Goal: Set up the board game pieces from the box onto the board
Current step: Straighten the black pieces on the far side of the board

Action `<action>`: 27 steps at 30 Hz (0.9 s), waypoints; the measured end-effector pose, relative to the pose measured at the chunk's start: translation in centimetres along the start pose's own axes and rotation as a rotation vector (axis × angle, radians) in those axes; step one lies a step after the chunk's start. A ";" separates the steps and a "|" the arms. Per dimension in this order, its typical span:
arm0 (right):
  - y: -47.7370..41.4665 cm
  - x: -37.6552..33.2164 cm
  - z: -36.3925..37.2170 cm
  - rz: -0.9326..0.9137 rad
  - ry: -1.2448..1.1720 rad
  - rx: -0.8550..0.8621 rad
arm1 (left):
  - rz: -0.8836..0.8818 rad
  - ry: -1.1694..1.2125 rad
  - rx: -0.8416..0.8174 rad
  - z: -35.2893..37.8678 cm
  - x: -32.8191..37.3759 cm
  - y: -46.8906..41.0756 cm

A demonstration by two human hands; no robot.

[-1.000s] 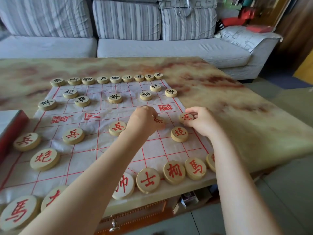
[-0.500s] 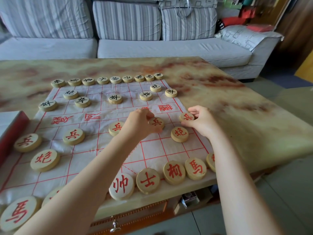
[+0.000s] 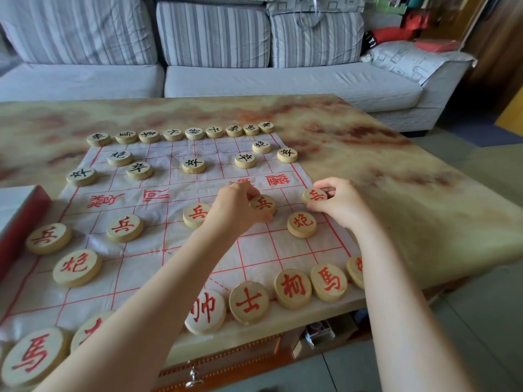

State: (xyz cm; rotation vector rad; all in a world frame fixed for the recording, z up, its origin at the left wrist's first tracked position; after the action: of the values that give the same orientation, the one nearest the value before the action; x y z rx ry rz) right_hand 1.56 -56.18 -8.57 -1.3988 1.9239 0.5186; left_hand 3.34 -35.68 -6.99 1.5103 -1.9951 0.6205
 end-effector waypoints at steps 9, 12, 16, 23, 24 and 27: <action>0.2 -0.1 -0.2 0.008 -0.076 -0.040 | 0.004 0.002 0.003 0.2 -0.1 -0.1; 0.3 -0.3 -0.6 -0.002 -0.104 -0.026 | 0.004 0.057 0.032 -0.1 -0.2 -0.1; 0.7 -1.7 -1.5 -0.044 -0.098 0.068 | 0.030 0.062 0.097 -1.3 -0.3 -0.6; 1.8 -5.8 -0.3 -0.093 -0.129 0.044 | 0.041 0.029 0.074 -4.2 0.2 -2.4; 1.3 -6.2 -0.2 -0.082 -0.101 0.004 | 0.045 0.021 0.080 -4.7 0.2 -2.9; -1.8 -7.0 -1.1 -0.085 -0.057 -0.021 | 0.053 -0.001 0.100 -5.7 0.4 -4.6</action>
State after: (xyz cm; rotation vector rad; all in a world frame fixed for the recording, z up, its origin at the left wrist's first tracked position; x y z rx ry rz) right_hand 4.18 -52.85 -2.57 -1.4561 1.8105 0.5336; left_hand 8.58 -33.37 -2.35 1.5199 -2.0375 0.7508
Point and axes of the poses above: each hand's wrist, its own y-axis away from the middle knuckle, its own z-axis out of the palm, x = y × z, the point moved 3 cm from there along -y, towards the middle knuckle, and after that the axes turned 3 degrees about y, right-handed, at the moved point
